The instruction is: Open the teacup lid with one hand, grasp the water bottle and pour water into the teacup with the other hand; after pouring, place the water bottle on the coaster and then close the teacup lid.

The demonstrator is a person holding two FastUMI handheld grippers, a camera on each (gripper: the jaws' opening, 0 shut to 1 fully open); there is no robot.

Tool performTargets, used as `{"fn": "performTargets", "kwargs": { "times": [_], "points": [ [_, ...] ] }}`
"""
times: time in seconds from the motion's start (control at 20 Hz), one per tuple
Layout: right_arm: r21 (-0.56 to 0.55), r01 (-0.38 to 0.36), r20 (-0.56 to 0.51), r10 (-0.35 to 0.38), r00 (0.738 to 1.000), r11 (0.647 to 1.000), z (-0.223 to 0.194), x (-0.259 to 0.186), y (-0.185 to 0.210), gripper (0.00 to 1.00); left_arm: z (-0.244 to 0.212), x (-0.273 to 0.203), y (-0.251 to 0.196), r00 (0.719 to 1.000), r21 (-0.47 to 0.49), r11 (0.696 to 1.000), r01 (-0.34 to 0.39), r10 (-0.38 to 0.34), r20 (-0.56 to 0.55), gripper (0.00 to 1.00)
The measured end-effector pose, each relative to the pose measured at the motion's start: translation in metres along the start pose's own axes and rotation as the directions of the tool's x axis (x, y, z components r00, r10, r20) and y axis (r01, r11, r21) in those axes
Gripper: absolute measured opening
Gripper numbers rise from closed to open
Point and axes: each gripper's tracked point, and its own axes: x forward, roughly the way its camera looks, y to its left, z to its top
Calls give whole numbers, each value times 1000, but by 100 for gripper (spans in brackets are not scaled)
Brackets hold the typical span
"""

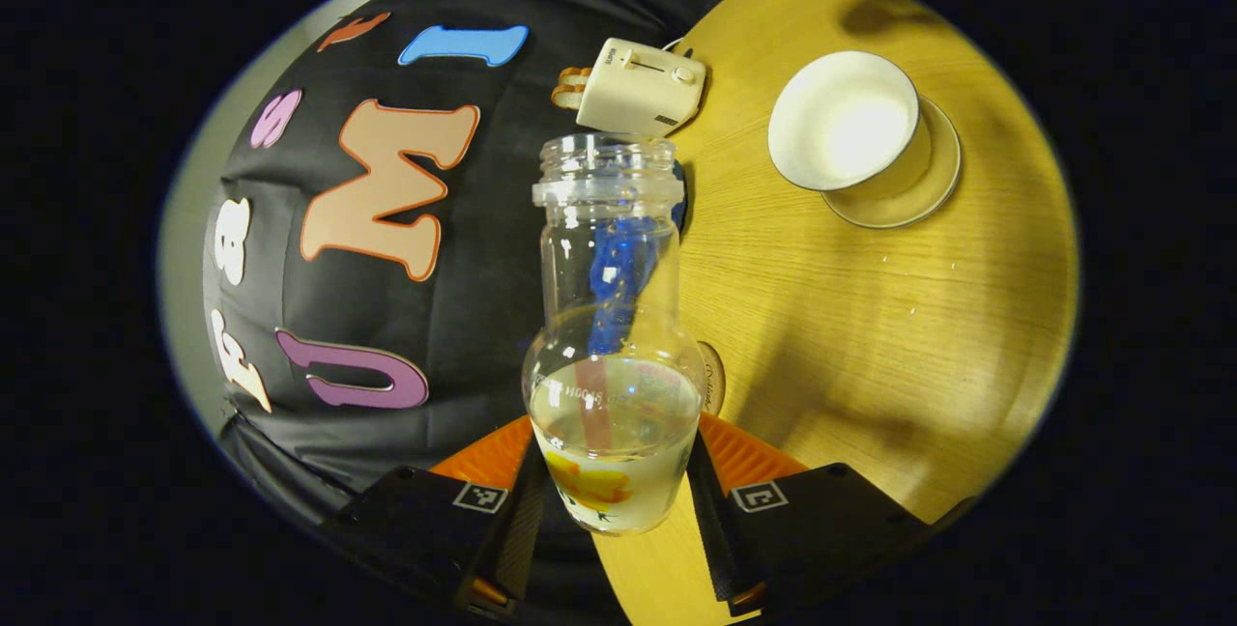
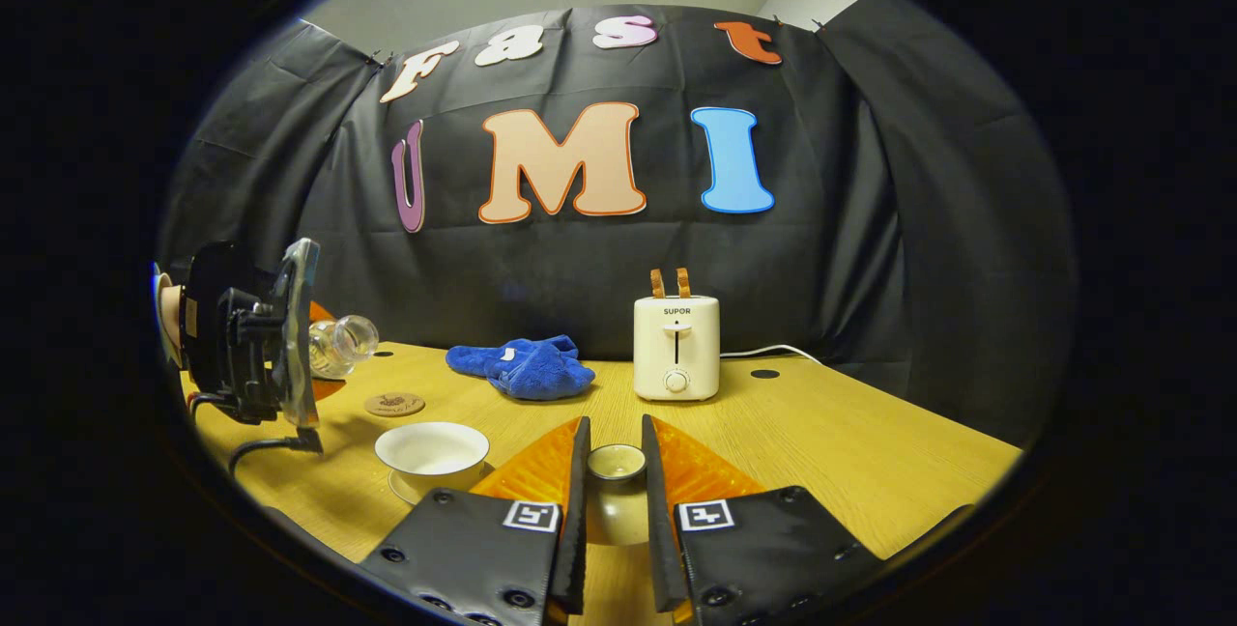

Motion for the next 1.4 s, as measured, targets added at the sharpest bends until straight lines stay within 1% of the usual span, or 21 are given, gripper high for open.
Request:
{"fn": "performTargets", "kwargs": {
  "times": [0.1,0.2,0.3,0.65,0.9,1.05,1.1,1.2,1.4],
  "points": [
    [0,0,0,0,1000,1000,-1,1,0,30,4,1,5,1000,57,998,-16,16,9,67],
    [0,0,0,0,1000,1000,0,0,0,30,7,3,12,999,139,989,-52,50,14,69],
    [0,0,0,0,1000,1000,0,1,0,30,8,4,11,998,186,981,-58,57,16,69],
    [0,-1,0,1,1000,1000,-1,1,0,30,5,10,5,999,277,960,-49,49,7,69],
    [0,-1,0,1,1000,1000,-1,1,0,31,10,12,7,997,330,941,-75,71,25,69],
    [0,-1,0,1,1000,1000,-1,0,0,30,17,13,9,995,368,924,-99,89,42,70],
    [0,-1,0,1,1000,1000,-1,1,0,30,18,13,9,995,378,920,-100,89,46,68],
    [0,-1,0,1,1000,1000,-1,1,-1,30,22,12,12,993,417,901,-116,103,54,68],
    [-1,-2,0,2,1000,1000,-1,1,0,30,29,9,16,991,457,879,-135,116,70,68]
  ]
}}
